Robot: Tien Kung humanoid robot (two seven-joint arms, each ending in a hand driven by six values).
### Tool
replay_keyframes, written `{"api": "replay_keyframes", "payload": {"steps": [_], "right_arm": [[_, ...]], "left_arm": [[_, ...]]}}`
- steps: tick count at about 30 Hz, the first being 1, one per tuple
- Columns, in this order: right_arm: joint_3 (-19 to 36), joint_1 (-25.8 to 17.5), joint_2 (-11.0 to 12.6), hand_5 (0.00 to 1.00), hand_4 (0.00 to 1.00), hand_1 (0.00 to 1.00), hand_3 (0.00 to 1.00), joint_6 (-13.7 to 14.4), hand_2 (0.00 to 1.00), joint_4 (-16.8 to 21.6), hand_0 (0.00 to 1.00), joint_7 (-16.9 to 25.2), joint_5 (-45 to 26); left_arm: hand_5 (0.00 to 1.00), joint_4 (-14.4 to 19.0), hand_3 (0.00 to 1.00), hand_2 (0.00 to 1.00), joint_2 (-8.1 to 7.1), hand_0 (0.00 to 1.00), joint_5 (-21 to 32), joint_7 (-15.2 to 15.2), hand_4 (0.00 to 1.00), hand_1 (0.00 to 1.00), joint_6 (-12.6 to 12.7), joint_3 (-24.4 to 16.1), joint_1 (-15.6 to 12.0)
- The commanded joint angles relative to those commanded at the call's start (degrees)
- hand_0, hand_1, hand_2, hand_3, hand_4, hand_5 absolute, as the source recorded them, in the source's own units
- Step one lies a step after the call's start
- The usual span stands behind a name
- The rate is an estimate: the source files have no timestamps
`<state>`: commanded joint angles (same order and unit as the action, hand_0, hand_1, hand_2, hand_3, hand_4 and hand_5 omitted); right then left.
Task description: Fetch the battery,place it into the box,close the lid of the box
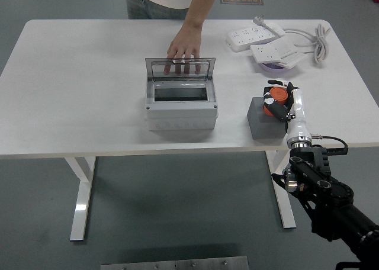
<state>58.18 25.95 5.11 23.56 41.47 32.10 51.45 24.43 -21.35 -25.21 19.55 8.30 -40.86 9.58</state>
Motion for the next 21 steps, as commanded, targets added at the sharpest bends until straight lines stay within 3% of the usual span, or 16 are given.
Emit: {"api": "replay_keyframes", "payload": {"steps": [15,16,21], "right_arm": [[0.02,0.0,-0.03,0.107,0.512,0.472,0.541,0.27,0.481,0.21,0.489,-0.17,0.17],[0.04,0.0,-0.03,0.098,0.4,0.478,0.533,0.28,0.475,0.22,0.515,-0.18,0.18],[0.11,-0.03,-0.05,0.098,0.4,0.478,0.533,0.34,0.475,0.26,0.515,-0.24,0.22]], "left_arm": [[0.106,0.01,0.564,0.568,-0.04,0.625,0.0,-0.2,0.64,0.719,0.19,-0.12,0.07],[0.109,0.01,0.564,0.568,-0.04,0.626,0.0,-0.2,0.641,0.719,0.2,-0.13,0.06],[0.109,0.01,0.564,0.568,-0.04,0.626,-0.01,-0.28,0.641,0.719,0.25,-0.15,0.05]]}}
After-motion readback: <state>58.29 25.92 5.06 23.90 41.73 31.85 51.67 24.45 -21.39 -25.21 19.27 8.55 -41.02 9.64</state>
